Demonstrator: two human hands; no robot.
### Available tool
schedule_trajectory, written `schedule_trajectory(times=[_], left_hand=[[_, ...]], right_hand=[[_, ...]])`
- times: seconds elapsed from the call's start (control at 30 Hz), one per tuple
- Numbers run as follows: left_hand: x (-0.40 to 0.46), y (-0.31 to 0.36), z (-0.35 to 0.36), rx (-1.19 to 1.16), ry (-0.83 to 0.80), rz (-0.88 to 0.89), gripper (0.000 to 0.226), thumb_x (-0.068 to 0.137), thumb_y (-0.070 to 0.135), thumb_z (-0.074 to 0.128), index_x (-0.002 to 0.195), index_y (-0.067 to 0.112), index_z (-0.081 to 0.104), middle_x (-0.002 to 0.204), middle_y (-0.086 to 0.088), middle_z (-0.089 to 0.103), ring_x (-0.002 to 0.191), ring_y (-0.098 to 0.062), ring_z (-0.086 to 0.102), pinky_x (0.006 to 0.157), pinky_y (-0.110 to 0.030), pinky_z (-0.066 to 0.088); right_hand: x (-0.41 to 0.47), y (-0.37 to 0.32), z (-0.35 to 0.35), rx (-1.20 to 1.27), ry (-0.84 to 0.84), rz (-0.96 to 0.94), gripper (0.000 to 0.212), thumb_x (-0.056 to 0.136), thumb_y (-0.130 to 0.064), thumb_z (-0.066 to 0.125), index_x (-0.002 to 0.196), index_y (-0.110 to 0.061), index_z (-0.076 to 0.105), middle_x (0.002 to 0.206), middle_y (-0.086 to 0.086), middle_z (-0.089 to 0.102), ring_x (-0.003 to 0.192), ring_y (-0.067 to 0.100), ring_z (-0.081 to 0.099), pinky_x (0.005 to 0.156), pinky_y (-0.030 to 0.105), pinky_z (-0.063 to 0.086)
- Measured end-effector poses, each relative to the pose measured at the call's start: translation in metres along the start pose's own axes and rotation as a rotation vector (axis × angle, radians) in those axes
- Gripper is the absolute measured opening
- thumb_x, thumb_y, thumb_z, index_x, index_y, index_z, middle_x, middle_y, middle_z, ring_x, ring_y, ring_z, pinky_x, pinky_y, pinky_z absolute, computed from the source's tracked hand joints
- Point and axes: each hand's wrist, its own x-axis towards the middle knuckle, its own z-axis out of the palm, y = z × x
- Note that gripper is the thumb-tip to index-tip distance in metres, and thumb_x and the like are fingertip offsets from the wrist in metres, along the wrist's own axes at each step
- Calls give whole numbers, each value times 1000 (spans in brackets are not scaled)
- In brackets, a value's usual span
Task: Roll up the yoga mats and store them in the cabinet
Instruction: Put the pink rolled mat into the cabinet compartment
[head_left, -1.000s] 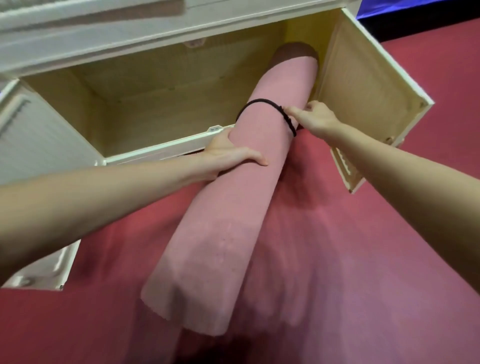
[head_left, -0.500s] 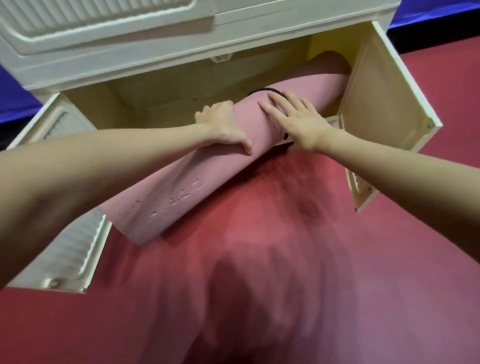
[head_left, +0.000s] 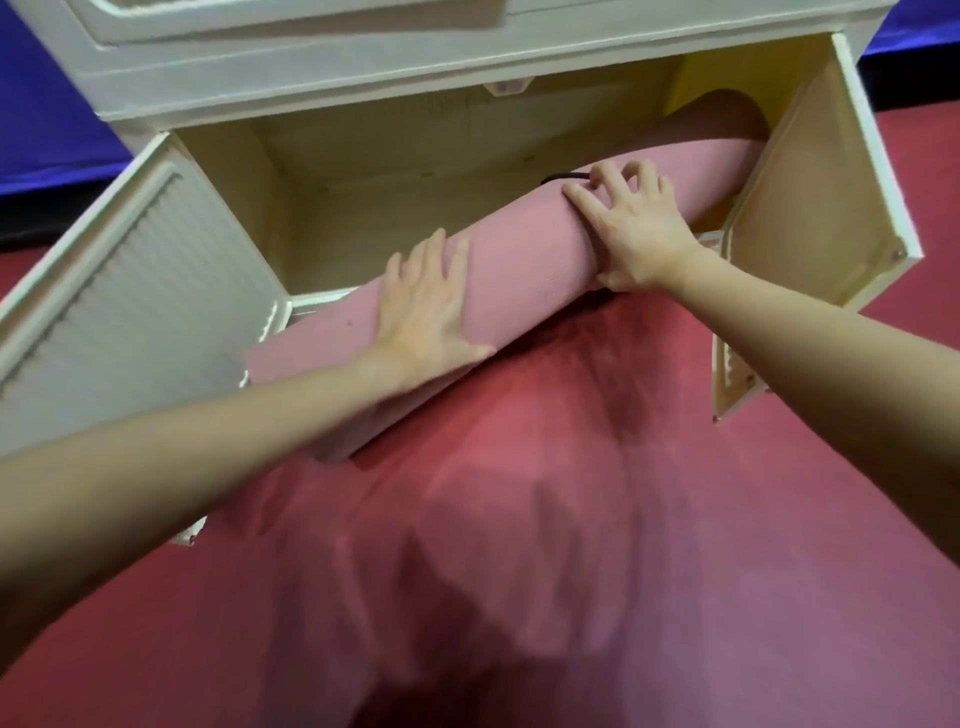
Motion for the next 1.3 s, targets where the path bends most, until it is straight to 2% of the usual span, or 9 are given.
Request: schedule_trajectory(times=[0.1,0.2,0.33,0.47,0.57,0.7,0.8,0.93,1.3], left_hand=[[-43,-33,10,241,-45,5,138,53,76,71,152,21,-8,158,-19,3,145,-38,12,113,-62,10],[-66,-58,12,264,-70,-41,143,47,80,71,150,28,-15,157,-19,7,142,-41,18,110,-63,17],[-60,-61,0,230,-57,-100,135,47,71,77,149,19,5,142,-16,29,122,-37,39,96,-50,39],[-58,-63,-4,239,-18,-89,133,46,69,78,148,18,8,136,-14,35,115,-34,44,90,-47,41],[-57,-65,-9,256,0,-94,133,47,67,78,149,18,9,138,-13,35,117,-34,43,91,-46,40],[-38,-68,-29,306,58,-66,133,44,66,79,148,19,12,137,-11,37,116,-33,44,91,-46,39],[-13,-68,-48,324,122,-57,132,43,62,82,147,20,14,138,-11,38,117,-33,45,93,-48,37],[19,-83,-60,356,147,-62,132,43,57,84,149,20,14,140,-10,36,121,-33,42,99,-51,35],[76,-96,-36,256,35,-210,104,64,26,80,149,18,20,133,-13,50,122,-36,47,108,-53,28]], right_hand=[[-1,-1,0,-3,-11,5,110,51,-37,88,141,-15,31,135,19,36,110,46,41,79,53,41],[0,0,0,6,-14,5,107,51,-36,87,141,-16,32,135,19,36,109,46,40,81,54,40],[1,-2,-4,4,-14,5,113,49,-34,85,145,-18,26,141,23,33,117,47,37,91,57,37],[2,-34,3,-111,14,-207,134,42,-34,88,153,-23,14,154,24,20,137,44,21,105,68,21],[9,-56,-1,-99,9,-224,135,42,-30,88,151,-22,9,152,22,28,135,47,30,104,63,28],[24,-39,-7,-108,66,-221,130,45,-44,88,149,-19,15,145,20,34,127,44,38,99,58,34],[40,-26,-13,-71,119,-155,126,51,-50,87,150,-19,16,143,23,36,122,46,41,98,57,33],[63,-30,-25,-60,80,-55,123,55,-49,84,151,-23,11,137,23,37,114,44,43,96,57,34],[104,-43,-6,-16,-33,65,115,68,-33,79,154,-32,3,148,18,34,130,46,38,101,54,35]])
